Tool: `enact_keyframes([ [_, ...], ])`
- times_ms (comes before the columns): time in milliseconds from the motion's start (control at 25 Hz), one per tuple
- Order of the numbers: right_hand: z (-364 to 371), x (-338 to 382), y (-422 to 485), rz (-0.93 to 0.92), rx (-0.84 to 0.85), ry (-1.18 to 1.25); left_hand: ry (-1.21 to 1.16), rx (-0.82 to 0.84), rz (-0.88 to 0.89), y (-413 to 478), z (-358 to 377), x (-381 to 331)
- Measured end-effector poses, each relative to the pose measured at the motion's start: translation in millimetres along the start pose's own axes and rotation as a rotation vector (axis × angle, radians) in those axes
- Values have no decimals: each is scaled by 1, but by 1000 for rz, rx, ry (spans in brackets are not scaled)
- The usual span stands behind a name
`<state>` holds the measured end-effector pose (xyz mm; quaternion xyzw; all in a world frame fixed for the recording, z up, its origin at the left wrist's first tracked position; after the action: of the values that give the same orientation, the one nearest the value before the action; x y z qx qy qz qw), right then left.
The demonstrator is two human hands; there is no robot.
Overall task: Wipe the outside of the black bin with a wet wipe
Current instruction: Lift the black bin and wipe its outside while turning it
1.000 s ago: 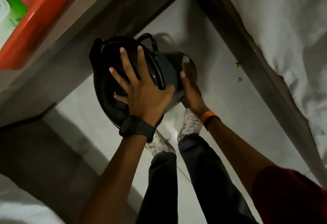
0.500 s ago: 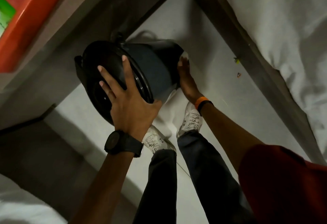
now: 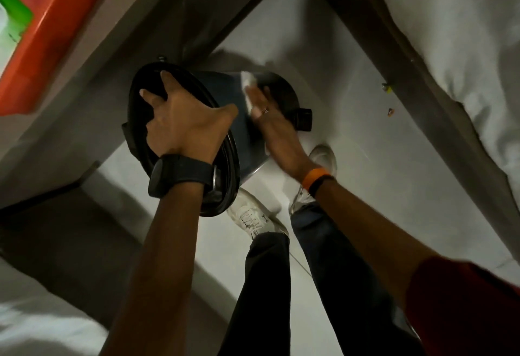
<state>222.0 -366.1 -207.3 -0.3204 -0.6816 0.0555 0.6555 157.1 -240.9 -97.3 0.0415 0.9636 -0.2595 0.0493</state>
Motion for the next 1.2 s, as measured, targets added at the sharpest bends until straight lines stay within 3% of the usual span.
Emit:
enact_keyframes([
  [80, 27, 6, -35, -335, 59, -202, -74, -1, -18, 13, -7, 4],
  [120, 30, -3, -42, -400, 64, -302, -111, 8, -17, 19, -11, 7],
  [160, 24, -17, -38, -381, 30, -420, -143, 17, -13, 23, -13, 11],
  [240, -1, -41, -15, -60, -82, -590, -194, -8, -3, 30, -15, 19],
  [320, -23, -49, 9, 215, -96, -477, -243, -89, 37, 25, -15, 24],
  [400, -23, -43, 21, 216, -143, -239, -240, -92, 123, 3, -9, 31],
  [520, -9, -23, 10, 159, -138, -56, -11, 46, 205, -41, 11, 44],
  [600, 5, -11, -12, -26, -56, -262, 29, 38, 182, -46, 16, 48],
  [720, 25, -10, -43, -455, 128, -521, -48, -24, 127, -22, 6, 51],
  [760, 21, -16, -44, -501, 135, -570, -73, -25, 110, -15, 4, 51],
  [840, -2, -31, -32, -412, 28, -619, -106, 3, 90, -10, 2, 51],
  [920, -31, -45, -15, -202, -104, -546, -117, 43, 66, -9, 2, 44],
  [1080, -57, -54, 7, 174, -184, -142, -99, 100, 37, 4, -8, 27],
  [1200, -55, -51, -2, 173, -165, -146, -37, 82, 72, 14, -14, 13],
])
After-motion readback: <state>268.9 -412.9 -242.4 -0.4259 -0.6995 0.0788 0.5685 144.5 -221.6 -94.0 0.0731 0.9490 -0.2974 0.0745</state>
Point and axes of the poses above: each hand's wrist, its own y-axis towards the middle knuckle, its own z-axis out of the palm, x = y × z, the point moved 1 cm from there along y, towards the middle knuckle, and after that the axes turned 1 degree about -x, right-handed, at the moved point
